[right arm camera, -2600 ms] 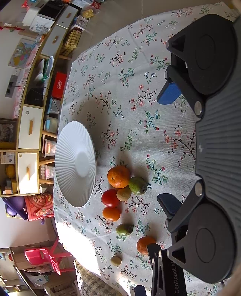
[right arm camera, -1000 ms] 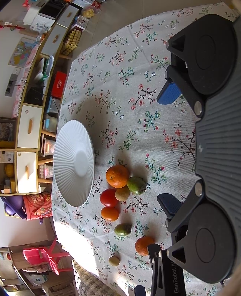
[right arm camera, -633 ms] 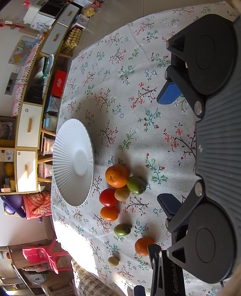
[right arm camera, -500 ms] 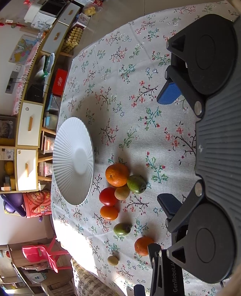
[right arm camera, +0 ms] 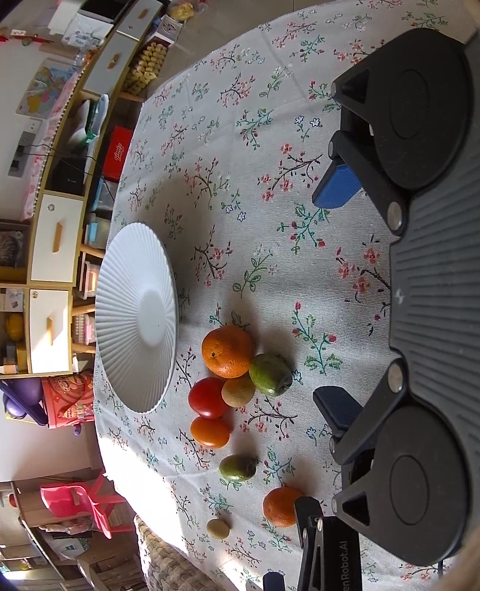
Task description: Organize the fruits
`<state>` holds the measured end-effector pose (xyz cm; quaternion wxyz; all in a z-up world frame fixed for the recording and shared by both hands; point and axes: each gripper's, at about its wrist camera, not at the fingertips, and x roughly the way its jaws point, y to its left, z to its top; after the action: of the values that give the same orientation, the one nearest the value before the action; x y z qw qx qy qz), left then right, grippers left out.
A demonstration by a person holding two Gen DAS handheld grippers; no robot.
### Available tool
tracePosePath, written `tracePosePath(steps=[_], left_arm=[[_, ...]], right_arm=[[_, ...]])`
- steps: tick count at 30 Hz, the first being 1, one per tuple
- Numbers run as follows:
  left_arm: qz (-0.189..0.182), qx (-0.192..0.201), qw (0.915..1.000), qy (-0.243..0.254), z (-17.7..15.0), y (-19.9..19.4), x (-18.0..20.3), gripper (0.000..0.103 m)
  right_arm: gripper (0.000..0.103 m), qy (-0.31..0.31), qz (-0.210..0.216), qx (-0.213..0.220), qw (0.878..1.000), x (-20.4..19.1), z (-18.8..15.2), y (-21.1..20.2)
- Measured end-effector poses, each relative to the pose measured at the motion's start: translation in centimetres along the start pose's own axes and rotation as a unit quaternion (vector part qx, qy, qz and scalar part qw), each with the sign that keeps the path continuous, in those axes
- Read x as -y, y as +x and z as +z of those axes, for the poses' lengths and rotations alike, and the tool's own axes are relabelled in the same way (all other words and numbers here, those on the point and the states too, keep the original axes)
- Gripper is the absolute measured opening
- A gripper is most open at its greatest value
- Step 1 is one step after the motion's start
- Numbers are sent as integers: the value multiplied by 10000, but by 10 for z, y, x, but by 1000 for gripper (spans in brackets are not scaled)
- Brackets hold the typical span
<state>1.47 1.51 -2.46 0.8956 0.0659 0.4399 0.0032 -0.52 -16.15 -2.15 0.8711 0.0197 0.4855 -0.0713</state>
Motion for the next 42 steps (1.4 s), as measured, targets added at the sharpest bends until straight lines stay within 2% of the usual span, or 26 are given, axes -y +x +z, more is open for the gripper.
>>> tracePosePath(steps=[10, 14, 22, 25, 30, 33, 42], left_arm=[[-115, -10, 9999, 125, -7, 14, -1, 91], [-157, -58, 9998, 119, -6, 16, -2, 91], [-388, -176, 9991, 71, -6, 16, 0, 91], [-460, -120, 9988, 152, -8, 14, 3, 85], [-601, -43, 9978, 273, -8, 9, 8, 69], [-661, -24, 9974, 292, -8, 8, 8, 63], [-776, 42, 9965, 296, -8, 5, 9, 37]], right_arm=[[99, -488, 389, 209, 9978, -13, -5, 14], [89, -712, 515, 353, 9955, -16, -7, 20], [81, -723, 679, 523, 9937, -12, -6, 22], [76, -814, 688, 600, 9925, -15, -6, 21], [59, -879, 794, 628, 9910, -19, -3, 21], [54, -892, 812, 611, 9908, -22, -1, 23], [38, -795, 842, 563, 9917, -24, 3, 25]])
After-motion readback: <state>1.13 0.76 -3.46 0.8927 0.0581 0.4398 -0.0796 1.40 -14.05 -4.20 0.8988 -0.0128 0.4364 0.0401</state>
